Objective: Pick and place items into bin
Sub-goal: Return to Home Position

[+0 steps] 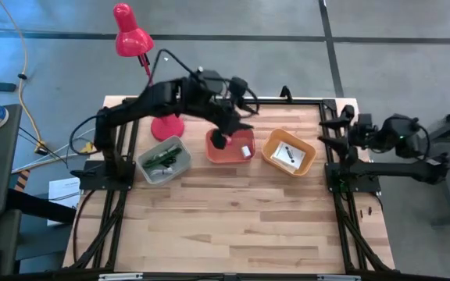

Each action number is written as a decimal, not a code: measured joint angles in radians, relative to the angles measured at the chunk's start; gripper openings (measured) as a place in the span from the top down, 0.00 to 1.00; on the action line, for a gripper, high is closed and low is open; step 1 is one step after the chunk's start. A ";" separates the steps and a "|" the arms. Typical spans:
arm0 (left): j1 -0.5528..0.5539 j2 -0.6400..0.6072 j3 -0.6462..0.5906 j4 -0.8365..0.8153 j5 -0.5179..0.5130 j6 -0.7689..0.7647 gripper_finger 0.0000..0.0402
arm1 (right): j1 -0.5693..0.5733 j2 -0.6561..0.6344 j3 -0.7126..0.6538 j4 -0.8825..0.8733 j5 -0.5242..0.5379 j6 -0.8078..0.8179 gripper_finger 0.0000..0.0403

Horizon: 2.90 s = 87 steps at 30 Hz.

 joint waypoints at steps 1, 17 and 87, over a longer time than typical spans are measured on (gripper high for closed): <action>0.012 -0.007 0.001 -0.010 0.010 0.000 0.57 | 0.000 -0.008 -0.016 0.003 -0.008 -0.005 0.41; 0.023 -0.127 -0.318 0.193 0.006 -0.067 0.57 | 0.000 -0.144 -0.084 -0.021 -0.069 -0.143 0.40; -0.199 -1.748 -2.107 1.136 -0.225 -0.311 0.57 | -0.001 -0.308 -0.351 0.136 -0.028 -0.005 0.41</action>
